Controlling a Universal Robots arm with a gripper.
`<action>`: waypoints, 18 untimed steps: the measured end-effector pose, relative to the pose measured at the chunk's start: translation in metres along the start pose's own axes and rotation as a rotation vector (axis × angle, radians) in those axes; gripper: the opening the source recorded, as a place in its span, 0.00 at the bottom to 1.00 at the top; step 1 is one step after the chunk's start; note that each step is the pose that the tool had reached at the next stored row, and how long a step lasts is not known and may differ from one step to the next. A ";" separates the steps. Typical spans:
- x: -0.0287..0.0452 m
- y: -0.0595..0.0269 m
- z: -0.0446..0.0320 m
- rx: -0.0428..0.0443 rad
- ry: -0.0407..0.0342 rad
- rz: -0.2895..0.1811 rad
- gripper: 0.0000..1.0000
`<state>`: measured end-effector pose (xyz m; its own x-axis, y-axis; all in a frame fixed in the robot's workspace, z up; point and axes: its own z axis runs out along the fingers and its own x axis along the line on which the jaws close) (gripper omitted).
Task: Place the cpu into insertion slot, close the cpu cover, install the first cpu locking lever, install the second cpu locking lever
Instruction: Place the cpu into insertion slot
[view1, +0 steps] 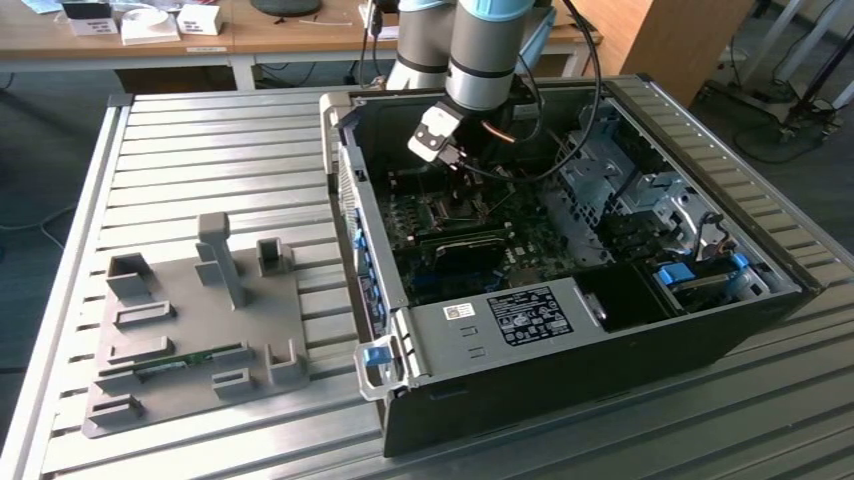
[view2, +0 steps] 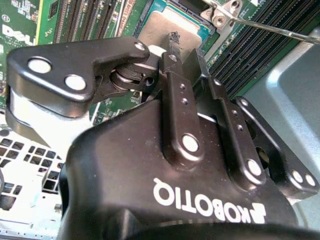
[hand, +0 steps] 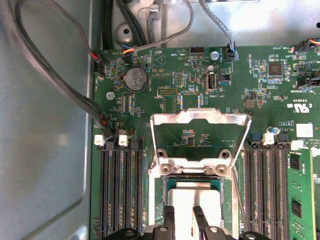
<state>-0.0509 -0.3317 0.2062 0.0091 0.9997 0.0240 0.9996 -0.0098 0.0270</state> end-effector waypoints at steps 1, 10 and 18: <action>0.0000 0.0000 0.0000 -0.0001 0.0001 0.000 0.28; 0.0000 0.0000 0.0000 0.0000 0.0003 0.000 0.28; 0.0000 0.0000 0.0000 0.0000 0.0004 0.000 0.11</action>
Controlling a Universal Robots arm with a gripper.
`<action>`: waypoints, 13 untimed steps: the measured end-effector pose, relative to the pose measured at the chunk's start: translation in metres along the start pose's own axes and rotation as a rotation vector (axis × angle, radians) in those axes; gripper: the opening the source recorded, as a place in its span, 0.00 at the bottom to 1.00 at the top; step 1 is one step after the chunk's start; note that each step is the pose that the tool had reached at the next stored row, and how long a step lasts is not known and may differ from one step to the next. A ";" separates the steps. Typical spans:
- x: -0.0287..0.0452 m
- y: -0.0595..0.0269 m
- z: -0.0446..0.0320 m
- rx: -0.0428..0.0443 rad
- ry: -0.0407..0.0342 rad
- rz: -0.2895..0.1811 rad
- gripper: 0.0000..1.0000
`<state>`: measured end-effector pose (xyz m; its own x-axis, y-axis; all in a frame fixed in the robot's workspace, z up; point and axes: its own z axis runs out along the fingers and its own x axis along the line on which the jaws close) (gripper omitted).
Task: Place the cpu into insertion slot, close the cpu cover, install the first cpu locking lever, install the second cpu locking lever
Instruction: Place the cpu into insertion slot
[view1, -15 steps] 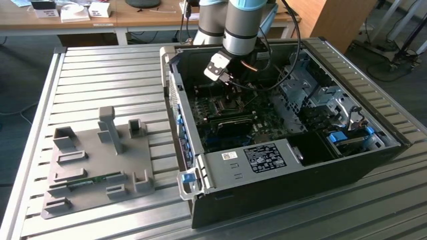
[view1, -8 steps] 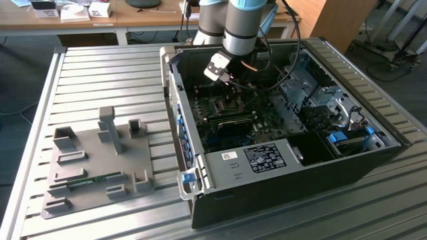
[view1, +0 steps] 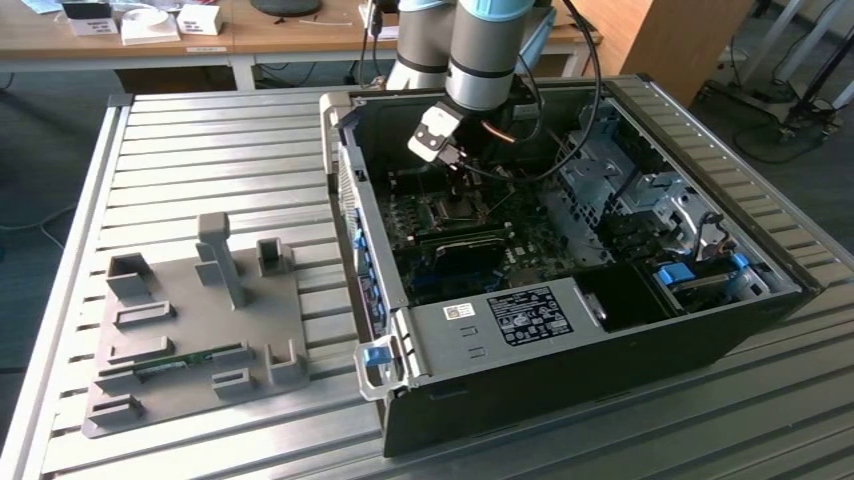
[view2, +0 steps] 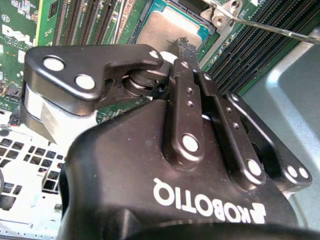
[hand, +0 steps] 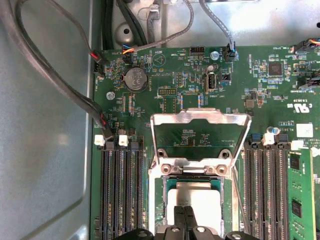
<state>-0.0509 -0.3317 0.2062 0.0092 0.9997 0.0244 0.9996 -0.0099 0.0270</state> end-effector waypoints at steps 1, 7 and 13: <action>0.0000 0.0000 0.0000 0.0000 0.0000 0.000 0.11; -0.0023 0.0000 0.0000 0.0000 -0.0011 0.000 0.11; -0.0040 -0.0001 0.0059 0.0002 -0.0066 0.000 0.11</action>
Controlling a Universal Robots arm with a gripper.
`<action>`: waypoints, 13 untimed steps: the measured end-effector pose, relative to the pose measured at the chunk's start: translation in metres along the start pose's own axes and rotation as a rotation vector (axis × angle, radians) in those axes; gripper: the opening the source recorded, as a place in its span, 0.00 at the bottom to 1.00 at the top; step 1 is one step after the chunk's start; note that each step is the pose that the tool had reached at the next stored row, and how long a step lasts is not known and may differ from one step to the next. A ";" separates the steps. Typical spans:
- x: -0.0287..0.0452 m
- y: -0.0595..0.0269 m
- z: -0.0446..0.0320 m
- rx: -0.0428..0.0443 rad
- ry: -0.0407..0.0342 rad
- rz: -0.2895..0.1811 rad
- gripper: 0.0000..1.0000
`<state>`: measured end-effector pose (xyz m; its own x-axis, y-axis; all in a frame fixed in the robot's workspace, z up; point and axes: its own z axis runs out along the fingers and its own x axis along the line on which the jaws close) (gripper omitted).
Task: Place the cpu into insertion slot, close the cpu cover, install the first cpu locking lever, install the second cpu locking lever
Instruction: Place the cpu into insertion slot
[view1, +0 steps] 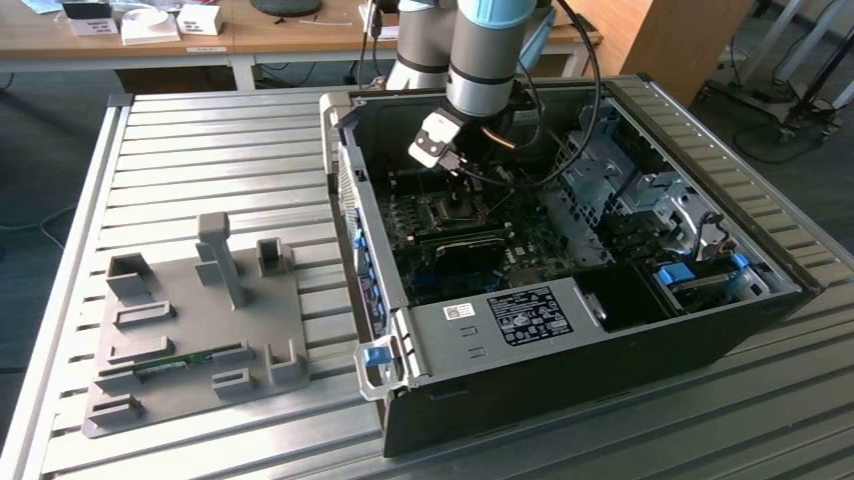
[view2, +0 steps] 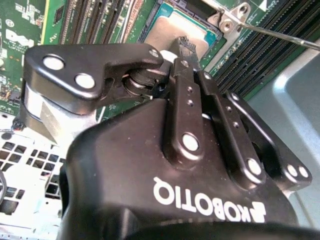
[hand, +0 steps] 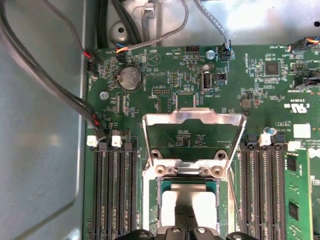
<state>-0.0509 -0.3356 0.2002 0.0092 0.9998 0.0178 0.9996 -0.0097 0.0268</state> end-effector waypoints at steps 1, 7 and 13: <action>-0.0002 -0.0001 0.0008 0.0007 -0.0009 0.000 0.11; 0.0000 0.0000 0.0015 -0.0002 0.0002 0.000 0.11; 0.0003 0.0002 -0.0029 -0.0007 0.0010 0.000 0.11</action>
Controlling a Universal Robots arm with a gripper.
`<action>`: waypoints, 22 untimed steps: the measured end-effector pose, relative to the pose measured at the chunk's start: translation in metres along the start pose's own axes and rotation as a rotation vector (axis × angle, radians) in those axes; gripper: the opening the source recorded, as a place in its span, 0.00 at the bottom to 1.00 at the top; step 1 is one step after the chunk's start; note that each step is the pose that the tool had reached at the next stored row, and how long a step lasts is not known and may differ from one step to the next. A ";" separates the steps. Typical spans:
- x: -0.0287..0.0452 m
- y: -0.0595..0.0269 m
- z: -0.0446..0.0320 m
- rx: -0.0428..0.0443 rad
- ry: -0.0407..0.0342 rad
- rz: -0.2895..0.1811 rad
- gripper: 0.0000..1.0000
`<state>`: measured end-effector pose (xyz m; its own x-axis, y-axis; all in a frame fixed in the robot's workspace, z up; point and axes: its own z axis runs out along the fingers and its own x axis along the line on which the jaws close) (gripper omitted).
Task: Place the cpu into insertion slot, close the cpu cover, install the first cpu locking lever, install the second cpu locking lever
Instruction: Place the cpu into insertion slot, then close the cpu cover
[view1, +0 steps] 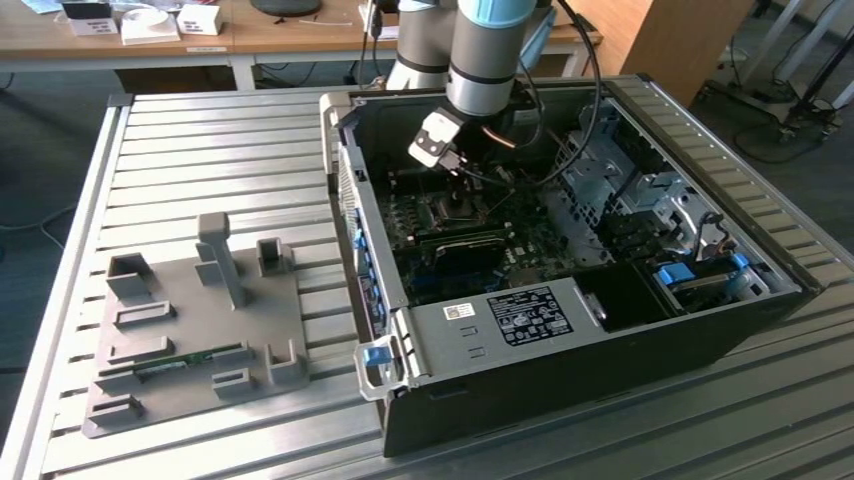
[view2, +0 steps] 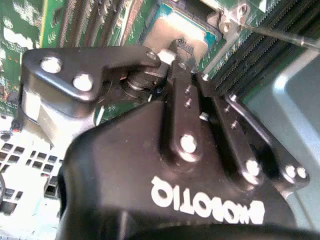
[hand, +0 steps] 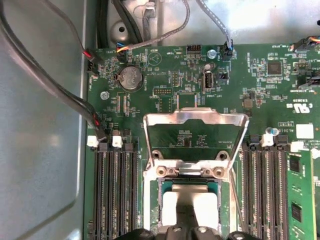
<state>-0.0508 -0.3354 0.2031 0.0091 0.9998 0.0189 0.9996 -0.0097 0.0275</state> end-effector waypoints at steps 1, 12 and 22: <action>-0.0001 -0.0001 -0.0020 0.0005 -0.0009 0.000 0.11; -0.0001 0.0001 -0.0098 0.0005 0.0005 0.000 0.11; 0.0001 0.0002 -0.0116 0.0004 0.0005 0.000 0.11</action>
<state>-0.0509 -0.3355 0.2147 0.0093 0.9998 0.0194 0.9996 -0.0098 0.0271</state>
